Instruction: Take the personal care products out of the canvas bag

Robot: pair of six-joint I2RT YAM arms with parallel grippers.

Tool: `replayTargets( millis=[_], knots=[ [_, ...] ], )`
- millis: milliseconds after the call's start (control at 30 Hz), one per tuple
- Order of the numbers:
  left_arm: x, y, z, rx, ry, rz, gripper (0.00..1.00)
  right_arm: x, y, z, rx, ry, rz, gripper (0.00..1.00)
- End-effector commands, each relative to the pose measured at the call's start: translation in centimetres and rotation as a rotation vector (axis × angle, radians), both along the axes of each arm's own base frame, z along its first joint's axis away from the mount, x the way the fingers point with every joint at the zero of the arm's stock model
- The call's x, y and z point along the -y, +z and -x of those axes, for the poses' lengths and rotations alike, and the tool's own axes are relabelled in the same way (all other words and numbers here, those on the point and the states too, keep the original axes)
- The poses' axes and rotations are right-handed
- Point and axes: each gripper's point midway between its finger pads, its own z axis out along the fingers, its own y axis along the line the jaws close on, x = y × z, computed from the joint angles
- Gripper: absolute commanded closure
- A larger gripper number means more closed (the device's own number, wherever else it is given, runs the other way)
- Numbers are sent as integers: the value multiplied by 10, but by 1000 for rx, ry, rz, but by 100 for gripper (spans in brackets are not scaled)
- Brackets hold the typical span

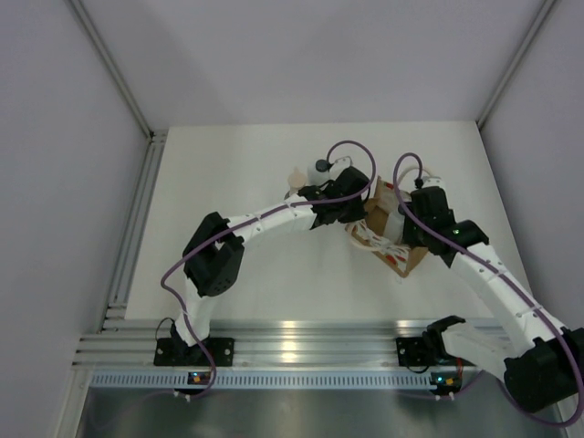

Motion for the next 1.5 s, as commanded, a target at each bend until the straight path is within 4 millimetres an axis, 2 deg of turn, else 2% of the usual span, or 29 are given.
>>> replayTargets(
  millis=[0,367,400,433,600,700,800,967,1300,1467],
  knots=[
    [14,23,-2,32,-3,68,100,-1,-17,-6,-30,6,-2,71],
    [15,22,0,37,-9,61,100,2,-23,-2,-42,-11,9,88],
    [15,23,0,37,-9,62,100,2,-24,-2,-45,-13,10,97],
    [15,24,-1,40,-10,64,100,2,-24,-3,-47,-12,9,100],
    [15,29,-1,51,-8,67,100,5,-14,-6,-7,-31,12,100],
    [14,30,-1,55,-7,65,100,7,5,-12,81,-45,-3,100],
    [14,27,-2,52,-2,60,100,1,24,-17,182,-7,-40,100],
    [14,26,-1,47,-4,61,100,2,45,-16,300,-2,-72,100],
    [16,29,-2,50,-4,69,100,4,61,-16,358,20,-61,100],
    [17,28,-3,52,-8,65,100,3,77,-16,393,18,-80,100]
  ],
)
